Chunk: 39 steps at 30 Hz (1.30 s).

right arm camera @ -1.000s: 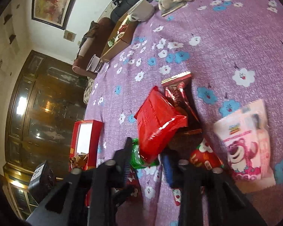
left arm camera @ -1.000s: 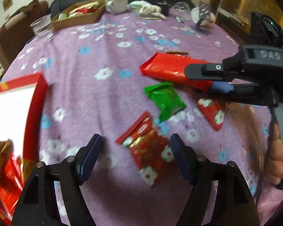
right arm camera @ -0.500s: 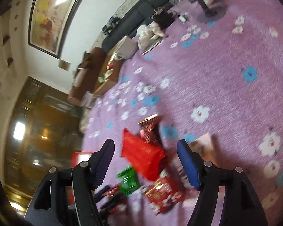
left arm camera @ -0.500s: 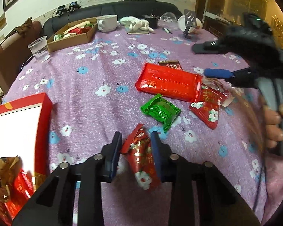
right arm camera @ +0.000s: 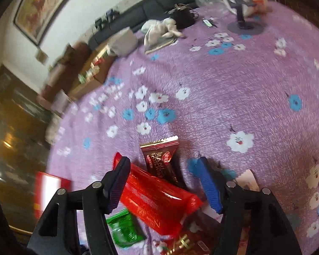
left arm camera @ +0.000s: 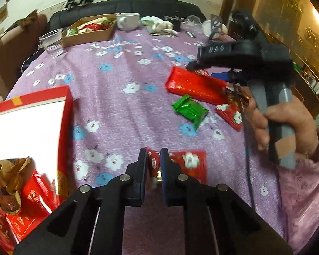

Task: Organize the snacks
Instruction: 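Grasp the red flowered packet with the left tool while the right tool grasps a brown chocolate bar, then carry both packets over the white tray and open both tools to drop them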

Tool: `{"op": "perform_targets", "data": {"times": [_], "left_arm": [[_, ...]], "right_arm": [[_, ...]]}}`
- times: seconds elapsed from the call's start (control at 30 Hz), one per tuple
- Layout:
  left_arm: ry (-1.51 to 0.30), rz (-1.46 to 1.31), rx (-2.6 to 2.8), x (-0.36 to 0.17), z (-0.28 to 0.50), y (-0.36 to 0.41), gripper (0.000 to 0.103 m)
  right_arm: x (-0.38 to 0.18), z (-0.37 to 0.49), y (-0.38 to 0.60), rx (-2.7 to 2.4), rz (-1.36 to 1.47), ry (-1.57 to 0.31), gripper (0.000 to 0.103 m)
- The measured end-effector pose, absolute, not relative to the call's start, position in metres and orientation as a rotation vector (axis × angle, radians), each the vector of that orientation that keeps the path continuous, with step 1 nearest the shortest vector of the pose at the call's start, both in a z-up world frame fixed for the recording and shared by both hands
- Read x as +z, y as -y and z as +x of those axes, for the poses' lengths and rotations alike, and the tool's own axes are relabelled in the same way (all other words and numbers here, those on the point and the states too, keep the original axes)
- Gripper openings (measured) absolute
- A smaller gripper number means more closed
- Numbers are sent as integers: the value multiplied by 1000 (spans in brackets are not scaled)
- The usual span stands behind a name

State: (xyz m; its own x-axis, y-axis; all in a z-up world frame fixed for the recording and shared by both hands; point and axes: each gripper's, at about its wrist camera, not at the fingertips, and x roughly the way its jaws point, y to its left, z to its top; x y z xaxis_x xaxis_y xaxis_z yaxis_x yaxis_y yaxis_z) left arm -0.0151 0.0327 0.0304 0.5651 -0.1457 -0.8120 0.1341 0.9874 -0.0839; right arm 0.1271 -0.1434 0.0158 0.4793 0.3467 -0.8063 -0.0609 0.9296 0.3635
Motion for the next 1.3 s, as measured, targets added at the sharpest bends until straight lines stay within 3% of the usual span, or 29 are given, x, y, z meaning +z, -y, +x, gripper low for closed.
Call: {"op": "perform_targets", "data": {"times": [0.1, 0.13, 0.17, 0.23, 0.3, 0.37, 0.43, 0.7, 0.9, 1.13, 1.3], "left_arm": [[-964, -35, -171, 31, -17, -38, 16], [-966, -31, -169, 31, -18, -39, 25], [-963, -24, -164, 32, -19, -39, 31], [-948, -4, -155, 35, -23, -39, 32], [-941, 49, -180, 37, -27, -33, 36], [-939, 137, -205, 37, -32, -25, 66], [-919, 227, -206, 37, -34, -18, 72], [-863, 567, -263, 25, -27, 18, 74], [-921, 544, -338, 16, -12, 19, 73], [-965, 389, -411, 15, -13, 15, 33], [-945, 386, -367, 17, -20, 16, 28]], "right_arm": [[15, 125, 124, 171, 128, -1037, 41], [13, 122, 115, 143, 14, -1018, 35], [13, 118, 106, 135, -64, -984, 33], [12, 111, 93, 129, -191, -939, 29], [13, 113, 104, 161, -120, -969, 28], [16, 122, 133, 218, 66, -1023, 28], [18, 125, 163, 252, 230, -1056, 27], [36, 113, 230, 423, 670, -997, 27], [44, 113, 233, 486, 741, -979, 27], [39, 113, 228, 480, 750, -992, 27], [44, 112, 219, 528, 742, -977, 27]]}}
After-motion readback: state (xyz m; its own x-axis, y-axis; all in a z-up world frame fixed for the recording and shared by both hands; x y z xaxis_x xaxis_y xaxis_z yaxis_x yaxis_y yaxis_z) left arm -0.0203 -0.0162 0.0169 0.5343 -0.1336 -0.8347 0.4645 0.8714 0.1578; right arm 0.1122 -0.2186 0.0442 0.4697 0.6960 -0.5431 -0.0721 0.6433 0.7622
